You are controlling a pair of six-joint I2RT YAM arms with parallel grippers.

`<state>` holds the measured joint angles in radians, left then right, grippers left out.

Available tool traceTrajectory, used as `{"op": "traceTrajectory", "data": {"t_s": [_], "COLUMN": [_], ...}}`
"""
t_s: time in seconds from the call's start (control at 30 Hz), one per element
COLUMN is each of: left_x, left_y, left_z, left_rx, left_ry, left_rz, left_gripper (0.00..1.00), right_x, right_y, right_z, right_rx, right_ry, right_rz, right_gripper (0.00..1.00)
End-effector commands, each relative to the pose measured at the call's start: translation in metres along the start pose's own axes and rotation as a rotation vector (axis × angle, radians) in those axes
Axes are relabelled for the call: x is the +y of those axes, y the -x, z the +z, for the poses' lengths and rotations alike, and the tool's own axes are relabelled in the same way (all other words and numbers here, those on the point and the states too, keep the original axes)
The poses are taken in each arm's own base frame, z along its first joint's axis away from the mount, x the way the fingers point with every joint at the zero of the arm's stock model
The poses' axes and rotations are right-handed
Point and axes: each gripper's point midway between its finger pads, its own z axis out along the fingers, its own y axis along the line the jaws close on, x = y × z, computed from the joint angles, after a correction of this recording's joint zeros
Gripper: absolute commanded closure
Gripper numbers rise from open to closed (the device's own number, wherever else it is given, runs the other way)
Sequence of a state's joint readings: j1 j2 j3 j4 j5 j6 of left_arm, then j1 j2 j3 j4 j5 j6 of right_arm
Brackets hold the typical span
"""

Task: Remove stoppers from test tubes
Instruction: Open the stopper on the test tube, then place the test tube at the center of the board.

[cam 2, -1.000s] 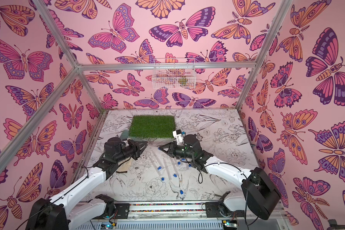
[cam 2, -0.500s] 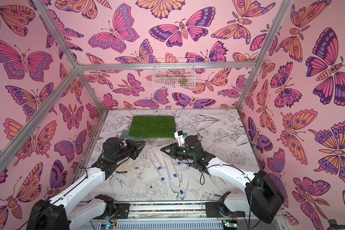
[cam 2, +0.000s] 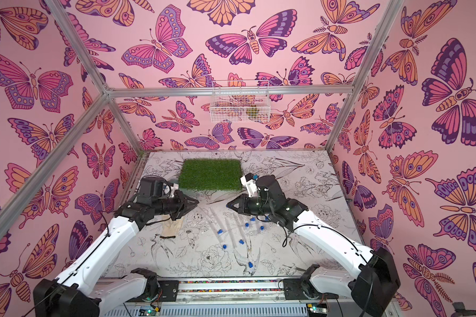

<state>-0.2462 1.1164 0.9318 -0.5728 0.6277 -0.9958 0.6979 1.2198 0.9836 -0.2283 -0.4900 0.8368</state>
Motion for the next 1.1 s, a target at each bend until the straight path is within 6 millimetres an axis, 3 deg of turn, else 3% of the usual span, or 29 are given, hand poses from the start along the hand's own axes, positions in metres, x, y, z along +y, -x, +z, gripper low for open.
{"op": "traceTrajectory", "data": {"t_s": [0.0, 0.33, 0.8, 1.07], "left_x": [0.034, 0.076, 0.112, 0.125], "left_y": [-0.033, -0.05, -0.051, -0.049], "left_z": [-0.008, -0.018, -0.004, 0.007], "left_rx": [0.172, 0.233, 0.307, 0.358], "left_ry": [0.147, 0.317, 0.43, 0.479], "left_rz": [0.097, 0.164, 0.151, 0.143], "left_gripper": [0.95, 0.95, 0.94, 0.94], "right_x": [-0.011, 0.001, 0.009, -0.007], "right_y": [-0.012, -0.019, -0.064, -0.091], "right_z": [0.0, 0.014, 0.061, 0.082], "right_rx": [0.075, 0.147, 0.385, 0.517], "right_ry": [-0.064, -0.055, -0.152, -0.271], "right_rz": [-0.026, -0.053, -0.182, -0.225], "right_gripper": [0.86, 0.86, 0.85, 0.85]}}
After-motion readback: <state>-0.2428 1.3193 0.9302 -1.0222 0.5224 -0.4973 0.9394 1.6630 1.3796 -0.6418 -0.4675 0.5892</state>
